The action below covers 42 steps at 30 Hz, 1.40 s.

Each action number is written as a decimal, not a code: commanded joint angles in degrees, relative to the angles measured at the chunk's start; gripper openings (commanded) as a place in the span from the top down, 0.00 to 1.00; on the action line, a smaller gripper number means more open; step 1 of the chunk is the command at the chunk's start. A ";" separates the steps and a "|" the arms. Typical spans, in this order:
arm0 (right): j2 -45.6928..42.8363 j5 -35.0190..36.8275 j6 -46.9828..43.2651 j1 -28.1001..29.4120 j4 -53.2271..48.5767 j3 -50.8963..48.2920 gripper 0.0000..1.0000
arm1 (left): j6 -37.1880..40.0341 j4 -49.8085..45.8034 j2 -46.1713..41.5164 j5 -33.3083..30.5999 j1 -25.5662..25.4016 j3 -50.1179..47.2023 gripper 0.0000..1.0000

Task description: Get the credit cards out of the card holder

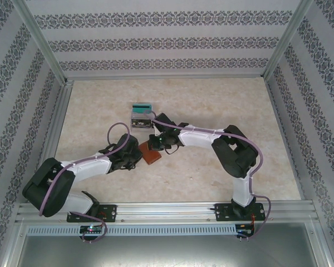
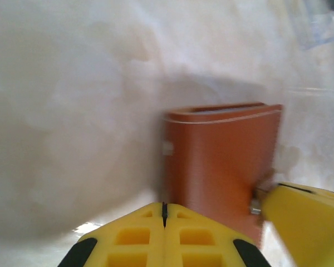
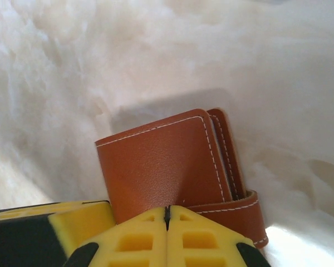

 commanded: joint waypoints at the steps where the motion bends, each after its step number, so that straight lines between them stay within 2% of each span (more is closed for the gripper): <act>1: -3.38 -3.62 2.66 -1.11 3.37 -1.72 1.00 | 0.04 -5.47 3.01 -1.33 0.56 0.89 1.00; 8: -6.29 -3.34 2.84 -2.02 3.41 -4.31 1.00 | 1.25 -4.72 7.30 0.25 0.54 3.34 1.00; 14: -4.56 -2.69 2.68 -1.58 3.68 -4.21 1.00 | 4.64 -11.27 -0.56 -2.86 0.77 7.29 1.00; 19: -2.83 -2.75 2.55 -1.02 3.63 -3.10 1.00 | 6.50 -6.13 -4.00 -0.12 1.88 8.51 1.00; 26: -2.63 -2.93 2.28 -1.23 3.44 -3.28 1.00 | 5.36 1.96 4.24 6.31 1.88 10.45 1.00; 31: -2.91 -2.93 2.41 -1.49 3.50 -3.27 1.00 | 4.42 0.73 8.19 6.38 1.88 9.40 1.00; 36: -3.98 -3.40 2.97 -2.34 4.23 -4.14 1.00 | 5.69 -7.33 12.33 3.89 1.69 10.19 1.00; 42: -5.70 -4.24 3.10 -3.66 4.44 -5.07 1.00 | 6.18 -6.53 17.28 4.83 1.65 9.95 1.00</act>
